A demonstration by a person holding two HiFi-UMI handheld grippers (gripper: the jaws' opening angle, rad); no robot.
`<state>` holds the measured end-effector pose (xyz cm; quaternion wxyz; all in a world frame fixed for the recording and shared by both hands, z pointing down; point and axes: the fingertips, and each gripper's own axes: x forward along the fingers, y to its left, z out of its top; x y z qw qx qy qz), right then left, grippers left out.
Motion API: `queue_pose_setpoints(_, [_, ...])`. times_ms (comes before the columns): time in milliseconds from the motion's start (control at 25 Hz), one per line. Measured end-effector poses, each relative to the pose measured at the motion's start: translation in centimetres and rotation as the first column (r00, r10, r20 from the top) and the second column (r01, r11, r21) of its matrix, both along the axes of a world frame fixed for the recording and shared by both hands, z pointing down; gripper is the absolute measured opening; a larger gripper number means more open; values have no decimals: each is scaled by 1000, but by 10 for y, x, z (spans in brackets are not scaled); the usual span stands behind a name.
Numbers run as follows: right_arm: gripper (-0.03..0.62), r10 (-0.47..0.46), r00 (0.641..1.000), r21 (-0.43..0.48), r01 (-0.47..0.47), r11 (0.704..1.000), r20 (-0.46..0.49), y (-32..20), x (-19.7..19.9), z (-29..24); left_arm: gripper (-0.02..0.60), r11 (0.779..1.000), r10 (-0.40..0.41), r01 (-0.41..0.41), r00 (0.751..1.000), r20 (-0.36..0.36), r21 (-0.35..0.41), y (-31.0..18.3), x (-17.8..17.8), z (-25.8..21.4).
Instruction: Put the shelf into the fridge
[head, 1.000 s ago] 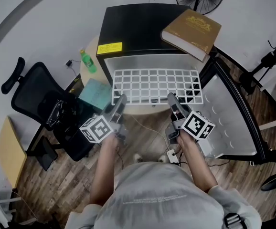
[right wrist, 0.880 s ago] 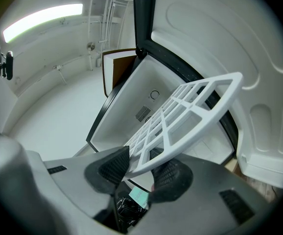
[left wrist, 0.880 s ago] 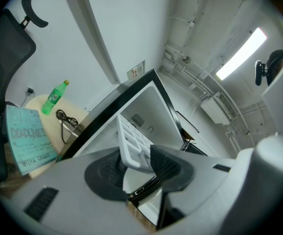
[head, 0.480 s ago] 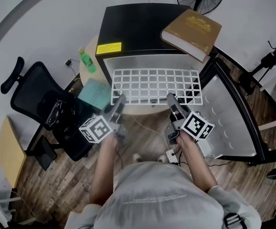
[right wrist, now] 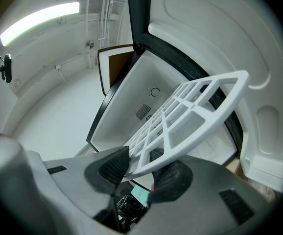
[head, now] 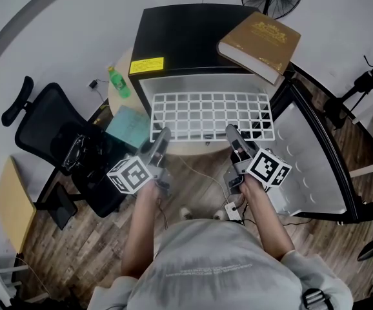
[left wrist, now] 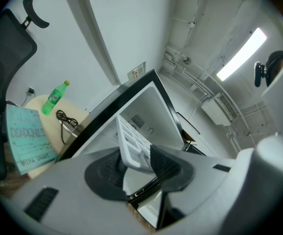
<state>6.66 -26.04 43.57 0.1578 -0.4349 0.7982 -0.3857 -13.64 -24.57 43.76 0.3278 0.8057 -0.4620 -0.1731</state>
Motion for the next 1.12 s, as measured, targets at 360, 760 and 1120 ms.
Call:
queue_pose_setpoints(360, [130,-10,1000,-8,10,1000,1,-11,2,-3,126,1000,-14,14,1000,-21,-10,-2,3,-3])
queue_pose_setpoints(760, [132,-17,1000,-11,17,1000,17,-21,1,1,124,999,-31,31,999,-36,-17,-15,2,0])
queue_pose_setpoints(1120, [132,-13,1000,-3,13,1000,12,-31,0,-3,118,1000,-25,25,998,-50,-12,-30,1,-3])
